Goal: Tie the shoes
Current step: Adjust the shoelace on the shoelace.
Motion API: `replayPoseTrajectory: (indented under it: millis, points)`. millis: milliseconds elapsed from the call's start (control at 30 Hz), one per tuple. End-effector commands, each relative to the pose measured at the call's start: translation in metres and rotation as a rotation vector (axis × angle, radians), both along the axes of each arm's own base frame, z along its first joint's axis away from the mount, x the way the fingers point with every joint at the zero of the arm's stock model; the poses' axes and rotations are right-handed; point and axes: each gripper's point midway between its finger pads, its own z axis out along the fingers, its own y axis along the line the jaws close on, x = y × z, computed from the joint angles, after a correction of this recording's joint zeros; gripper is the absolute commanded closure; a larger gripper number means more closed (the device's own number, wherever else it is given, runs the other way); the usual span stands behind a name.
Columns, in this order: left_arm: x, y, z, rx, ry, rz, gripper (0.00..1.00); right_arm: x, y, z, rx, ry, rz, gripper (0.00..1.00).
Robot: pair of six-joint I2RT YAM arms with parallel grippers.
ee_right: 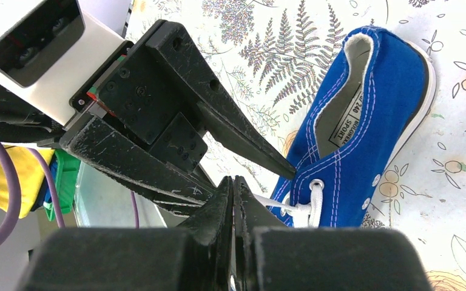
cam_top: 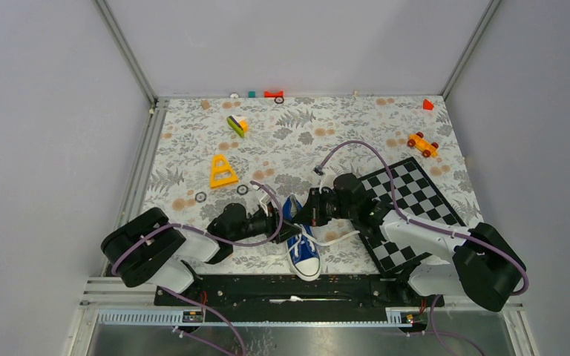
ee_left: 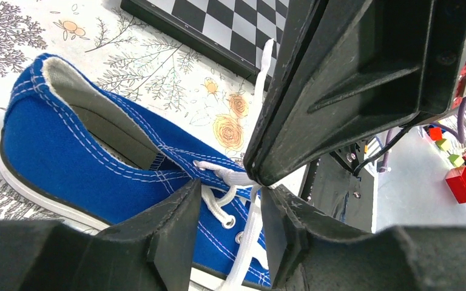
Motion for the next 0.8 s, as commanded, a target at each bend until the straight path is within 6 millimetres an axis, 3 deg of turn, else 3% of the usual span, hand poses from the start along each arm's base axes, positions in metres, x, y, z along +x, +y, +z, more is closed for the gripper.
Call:
replayPoseTrajectory:
  millis: [0, 400, 767]
  points:
    - [0.005, 0.0, 0.028, -0.082, -0.096, 0.026, 0.55, 0.008, 0.011, 0.027, 0.066, -0.05, 0.011, 1.0]
    - [-0.003, -0.009, 0.032, -0.095, -0.117, -0.022, 0.55, 0.008, 0.012, 0.026, 0.07, -0.041, 0.014, 1.0]
    - [-0.007, -0.011, 0.029, -0.086, -0.11, -0.048, 0.68, 0.007, 0.012, 0.026, 0.069, -0.039, 0.015, 1.0]
